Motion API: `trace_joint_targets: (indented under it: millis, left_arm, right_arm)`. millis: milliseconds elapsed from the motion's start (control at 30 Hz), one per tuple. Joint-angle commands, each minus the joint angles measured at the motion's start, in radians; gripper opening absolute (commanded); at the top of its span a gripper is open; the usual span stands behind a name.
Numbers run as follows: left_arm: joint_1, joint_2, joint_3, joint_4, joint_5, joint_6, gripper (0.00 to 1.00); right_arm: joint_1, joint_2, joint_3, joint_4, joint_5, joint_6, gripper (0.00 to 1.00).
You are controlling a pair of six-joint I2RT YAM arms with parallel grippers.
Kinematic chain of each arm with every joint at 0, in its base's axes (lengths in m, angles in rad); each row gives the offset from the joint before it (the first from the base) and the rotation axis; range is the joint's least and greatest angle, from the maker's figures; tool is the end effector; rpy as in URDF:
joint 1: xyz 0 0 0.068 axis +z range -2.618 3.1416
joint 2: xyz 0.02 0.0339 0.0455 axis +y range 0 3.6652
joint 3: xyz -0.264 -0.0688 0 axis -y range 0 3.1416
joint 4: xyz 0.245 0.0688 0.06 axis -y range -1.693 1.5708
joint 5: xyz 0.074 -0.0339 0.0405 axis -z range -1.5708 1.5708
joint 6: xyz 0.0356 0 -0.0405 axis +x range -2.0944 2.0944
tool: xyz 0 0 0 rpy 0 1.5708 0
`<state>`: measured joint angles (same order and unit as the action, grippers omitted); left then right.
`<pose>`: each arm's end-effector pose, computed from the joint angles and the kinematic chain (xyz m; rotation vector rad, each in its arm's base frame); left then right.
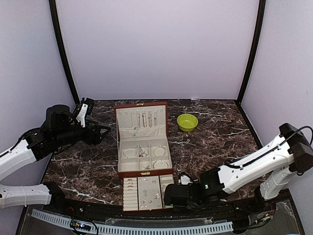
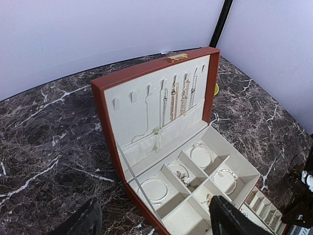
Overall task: Organize the mixed jewelry
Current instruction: Pick up the compartment layer from the center of the board.
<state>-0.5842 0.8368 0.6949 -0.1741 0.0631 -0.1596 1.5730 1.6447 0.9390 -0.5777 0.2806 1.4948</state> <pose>0.1642 -0.1112 0.3002 0.4488 1.8731 -0.5640 0.0092 0.2956 0.1598 -0.0528 2.8257 0.3939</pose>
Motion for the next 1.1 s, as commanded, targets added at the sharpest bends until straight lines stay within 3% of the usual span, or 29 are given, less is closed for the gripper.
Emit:
trace_joint_targets:
  millis: [0, 567, 1067]
  left_arm:
    - [0.007, -0.002, -0.008, 0.002, 0.007, 0.009, 0.78]
    - [0.008, -0.002, -0.008, 0.001, 0.009, 0.009, 0.78]
    - [0.008, -0.004, -0.008, 0.002, 0.012, 0.008, 0.78]
  right_arm:
    - [0.010, 0.009, 0.031, -0.016, 0.006, 0.000, 0.28]
    - [0.011, 0.055, 0.069, -0.041, 0.011, -0.014, 0.17]
    - [0.010, 0.065, 0.107, -0.116, 0.022, -0.028, 0.00]
